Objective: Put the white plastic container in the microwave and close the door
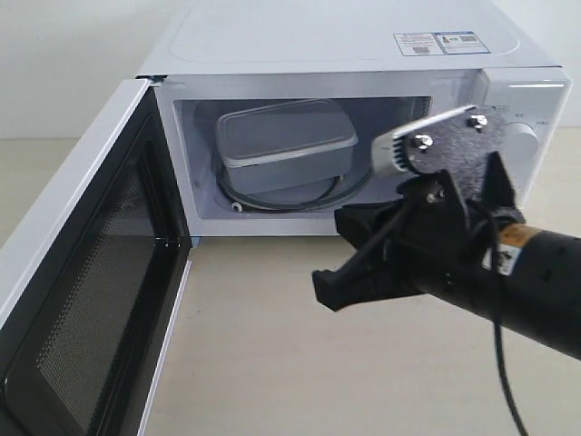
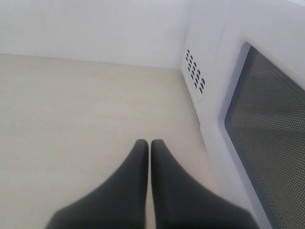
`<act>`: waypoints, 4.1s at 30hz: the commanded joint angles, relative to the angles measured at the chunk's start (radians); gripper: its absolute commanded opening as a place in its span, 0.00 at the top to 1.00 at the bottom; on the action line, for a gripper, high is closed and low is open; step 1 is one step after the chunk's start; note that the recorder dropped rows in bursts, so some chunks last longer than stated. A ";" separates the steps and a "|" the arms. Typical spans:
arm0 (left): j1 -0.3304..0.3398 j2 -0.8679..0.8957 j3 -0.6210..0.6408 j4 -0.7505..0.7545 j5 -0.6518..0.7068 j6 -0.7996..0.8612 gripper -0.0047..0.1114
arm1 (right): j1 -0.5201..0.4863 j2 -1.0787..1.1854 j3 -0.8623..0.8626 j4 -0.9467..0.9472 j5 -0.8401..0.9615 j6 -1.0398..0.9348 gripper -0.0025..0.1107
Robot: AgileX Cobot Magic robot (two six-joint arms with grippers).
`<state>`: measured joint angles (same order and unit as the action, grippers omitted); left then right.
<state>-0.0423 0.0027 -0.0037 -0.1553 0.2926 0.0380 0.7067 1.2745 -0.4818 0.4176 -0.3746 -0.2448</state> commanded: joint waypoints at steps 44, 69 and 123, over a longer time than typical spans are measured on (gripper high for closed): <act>0.001 -0.003 0.004 -0.003 -0.001 -0.005 0.92 | -0.630 -0.888 0.272 -0.005 0.415 0.083 0.97; 0.001 -0.003 0.004 -0.003 -0.001 -0.005 0.92 | -0.687 -1.275 0.482 -0.296 0.526 0.273 0.97; 0.001 -0.003 0.004 -0.003 -0.001 -0.005 0.92 | -0.687 -1.275 0.482 -0.350 0.694 0.219 0.97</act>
<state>-0.0423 0.0027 -0.0037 -0.1553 0.2926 0.0380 0.0243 0.0055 0.0012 0.0738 0.3255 -0.0250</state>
